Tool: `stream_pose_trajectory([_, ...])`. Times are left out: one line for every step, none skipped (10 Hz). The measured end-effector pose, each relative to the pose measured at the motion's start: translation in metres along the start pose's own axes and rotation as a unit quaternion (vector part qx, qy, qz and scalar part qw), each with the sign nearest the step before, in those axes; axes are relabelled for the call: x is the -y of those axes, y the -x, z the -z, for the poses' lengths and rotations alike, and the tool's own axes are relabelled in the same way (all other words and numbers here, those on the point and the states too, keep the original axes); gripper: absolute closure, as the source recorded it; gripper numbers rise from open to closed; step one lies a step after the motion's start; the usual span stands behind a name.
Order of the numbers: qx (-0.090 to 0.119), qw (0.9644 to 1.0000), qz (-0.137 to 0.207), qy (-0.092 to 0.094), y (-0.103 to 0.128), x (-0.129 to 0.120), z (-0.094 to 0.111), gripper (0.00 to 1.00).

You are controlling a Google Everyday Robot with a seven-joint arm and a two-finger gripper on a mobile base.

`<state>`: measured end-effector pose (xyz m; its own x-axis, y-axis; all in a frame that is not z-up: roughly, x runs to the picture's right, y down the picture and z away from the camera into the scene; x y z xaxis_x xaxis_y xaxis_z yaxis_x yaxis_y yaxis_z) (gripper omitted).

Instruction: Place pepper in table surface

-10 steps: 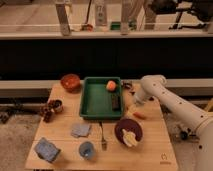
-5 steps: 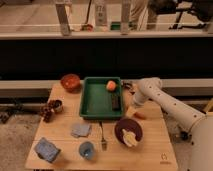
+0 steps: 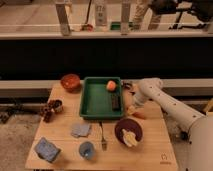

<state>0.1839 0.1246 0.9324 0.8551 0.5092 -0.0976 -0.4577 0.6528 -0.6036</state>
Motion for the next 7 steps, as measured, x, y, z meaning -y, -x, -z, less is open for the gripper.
stream_pose_trajectory([0.0,1.0,0.0,0.001,0.0,0.0,0.001,0.53])
stream_pose_trajectory([-0.002,1.0,0.0,0.003,-0.001,-0.002,0.001,0.53])
stream_pose_trajectory([-0.002,1.0,0.001,0.003,0.0,-0.002,0.001,0.53])
stream_pose_trajectory([-0.001,1.0,0.0,0.004,0.0,-0.003,0.001,0.53])
stream_pose_trajectory([-0.001,1.0,-0.003,-0.001,-0.001,0.0,0.004,0.53])
stream_pose_trajectory([-0.002,0.9999,-0.007,-0.012,-0.005,0.006,0.013,0.53])
stream_pose_trajectory([0.0,0.9997,-0.011,-0.021,-0.007,0.011,0.024,0.53])
